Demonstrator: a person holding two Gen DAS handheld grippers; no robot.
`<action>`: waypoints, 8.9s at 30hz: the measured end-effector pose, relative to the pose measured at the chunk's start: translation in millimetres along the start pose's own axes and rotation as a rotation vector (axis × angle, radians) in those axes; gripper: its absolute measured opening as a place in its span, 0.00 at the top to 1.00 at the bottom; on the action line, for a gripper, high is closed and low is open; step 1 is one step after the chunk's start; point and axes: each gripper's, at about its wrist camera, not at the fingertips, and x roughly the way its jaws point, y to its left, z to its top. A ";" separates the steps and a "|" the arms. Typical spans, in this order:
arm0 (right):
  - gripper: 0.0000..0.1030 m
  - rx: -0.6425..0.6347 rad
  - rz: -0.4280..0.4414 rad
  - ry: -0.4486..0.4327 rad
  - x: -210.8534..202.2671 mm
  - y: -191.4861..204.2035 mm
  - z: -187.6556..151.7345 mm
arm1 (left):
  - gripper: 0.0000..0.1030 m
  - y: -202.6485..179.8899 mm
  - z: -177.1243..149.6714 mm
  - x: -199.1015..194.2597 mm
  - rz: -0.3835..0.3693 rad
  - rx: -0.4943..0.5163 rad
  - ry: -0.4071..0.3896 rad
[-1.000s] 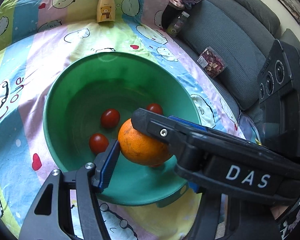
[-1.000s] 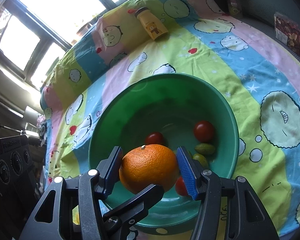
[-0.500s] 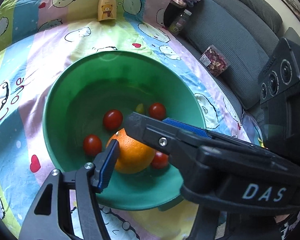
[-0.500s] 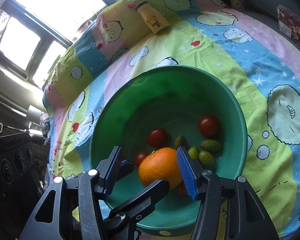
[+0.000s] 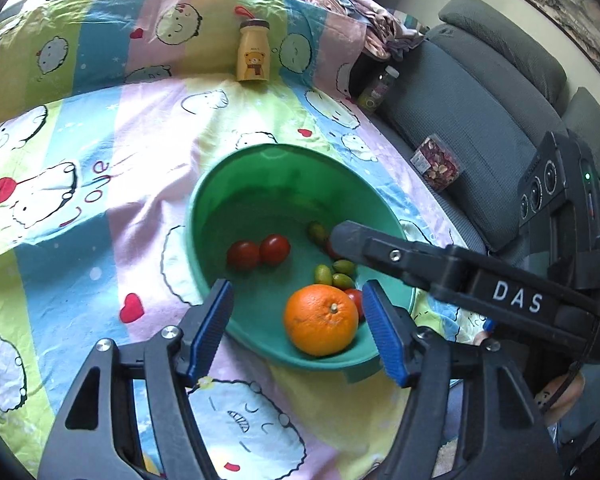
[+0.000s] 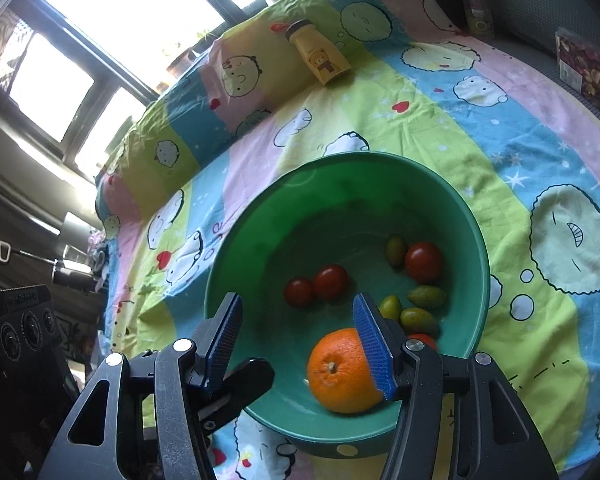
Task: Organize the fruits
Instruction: 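Move both open grippers back toward the pear and yellow citrus, then close the left gripper on the yellow-green pear while the right gripper clamps it, then lift the pear with both grippers and carry it over the basin, then open both grippers to release the pear into the basin, then move both open grippers toward the yellow citrus on the sheet, then close the left gripper on the yellow citrus while the right gripper clamps it, then lift the yellow citrus with both grippers and carry it toward the basin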
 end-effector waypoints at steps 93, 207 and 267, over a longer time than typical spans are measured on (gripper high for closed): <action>0.46 -0.608 0.206 0.266 51.7 188.8 -135.7 | 0.42 86.6 -113.5 -118.0 0.233 -0.171 -0.109; 0.30 -0.395 0.207 0.401 84.7 147.9 -102.9 | 0.23 113.6 -129.4 -89.7 0.175 -0.319 -0.038; 0.43 -0.380 0.139 0.511 141.6 131.1 -118.7 | 0.48 114.4 -112.9 -35.3 0.153 -0.280 0.086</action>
